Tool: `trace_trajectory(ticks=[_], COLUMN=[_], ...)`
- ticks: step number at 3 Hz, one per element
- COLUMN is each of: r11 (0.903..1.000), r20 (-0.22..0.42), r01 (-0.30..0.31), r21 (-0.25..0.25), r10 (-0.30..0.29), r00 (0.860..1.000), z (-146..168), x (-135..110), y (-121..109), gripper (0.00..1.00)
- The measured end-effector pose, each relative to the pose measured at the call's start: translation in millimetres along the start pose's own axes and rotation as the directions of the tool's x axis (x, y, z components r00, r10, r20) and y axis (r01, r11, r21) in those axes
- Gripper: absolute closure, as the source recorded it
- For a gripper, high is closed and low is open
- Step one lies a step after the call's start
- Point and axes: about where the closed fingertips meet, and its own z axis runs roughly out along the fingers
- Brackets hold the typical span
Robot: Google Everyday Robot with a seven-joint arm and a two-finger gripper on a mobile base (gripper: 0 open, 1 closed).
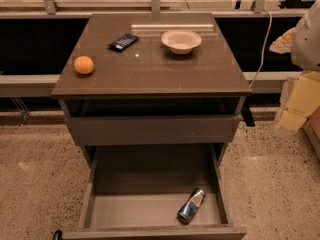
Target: Pick redbull can from middle drawer and place on counter
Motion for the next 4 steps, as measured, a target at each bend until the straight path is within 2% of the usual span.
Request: trace_trajectory(ticks=[1,2,3,4], r11=[1.0000,0.9949,0.9454,0.8955], r20=[0.000,0.008,0.057,0.069], r01=[0.000,0.100,0.325,0.444], r21=[0.000,0.011,0.028,0.030], r10=[0.000,-0.100,-0.326,-0.445], r00=[1.000,0.995,0.944,0.893], z=[0,31,79,111], x=[0,-17,-56,-75], y=[0,6,45,62], gripper=[0.00,0.00,0.00,0.00])
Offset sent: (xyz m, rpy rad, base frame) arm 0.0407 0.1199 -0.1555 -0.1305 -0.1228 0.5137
